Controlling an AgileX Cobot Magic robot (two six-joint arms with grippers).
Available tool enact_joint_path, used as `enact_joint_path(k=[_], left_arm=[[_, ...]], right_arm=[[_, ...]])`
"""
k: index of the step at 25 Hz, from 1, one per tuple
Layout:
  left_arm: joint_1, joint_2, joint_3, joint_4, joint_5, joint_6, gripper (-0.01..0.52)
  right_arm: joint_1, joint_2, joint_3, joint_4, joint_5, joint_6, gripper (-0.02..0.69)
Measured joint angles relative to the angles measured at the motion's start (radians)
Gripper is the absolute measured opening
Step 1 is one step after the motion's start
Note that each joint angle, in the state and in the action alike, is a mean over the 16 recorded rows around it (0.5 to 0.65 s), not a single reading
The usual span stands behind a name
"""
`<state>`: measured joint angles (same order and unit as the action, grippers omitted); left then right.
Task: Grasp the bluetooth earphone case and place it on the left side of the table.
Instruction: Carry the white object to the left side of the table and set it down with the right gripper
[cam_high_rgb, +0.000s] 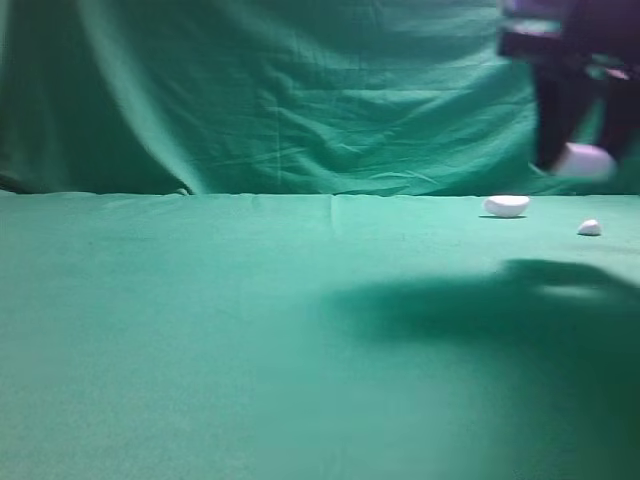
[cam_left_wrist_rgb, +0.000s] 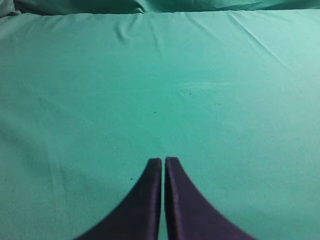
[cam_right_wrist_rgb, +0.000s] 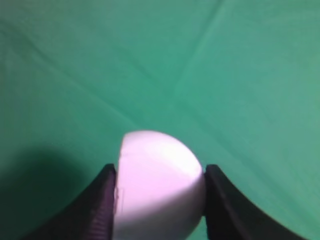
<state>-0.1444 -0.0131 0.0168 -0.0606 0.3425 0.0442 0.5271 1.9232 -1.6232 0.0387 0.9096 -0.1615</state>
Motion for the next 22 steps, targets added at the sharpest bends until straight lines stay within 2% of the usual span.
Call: enact_joint_path(k=[10, 18, 22], left_arm=[[0.0, 0.0, 0.0, 0.0, 0.0, 0.0, 0.0], [0.0, 0.0, 0.0, 0.0, 0.0, 0.0, 0.0], [0.0, 0.0, 0.0, 0.0, 0.0, 0.0, 0.0]], right_arm=[[0.24, 0.314, -0.378, 0.013, 0.032, -0.017, 0.332], [0.338, 0.453, -0.477, 0.013, -0.014, -0.025, 0.335], [0.358, 0.477, -0.482, 0.013, -0.033, -0.027, 0.378]])
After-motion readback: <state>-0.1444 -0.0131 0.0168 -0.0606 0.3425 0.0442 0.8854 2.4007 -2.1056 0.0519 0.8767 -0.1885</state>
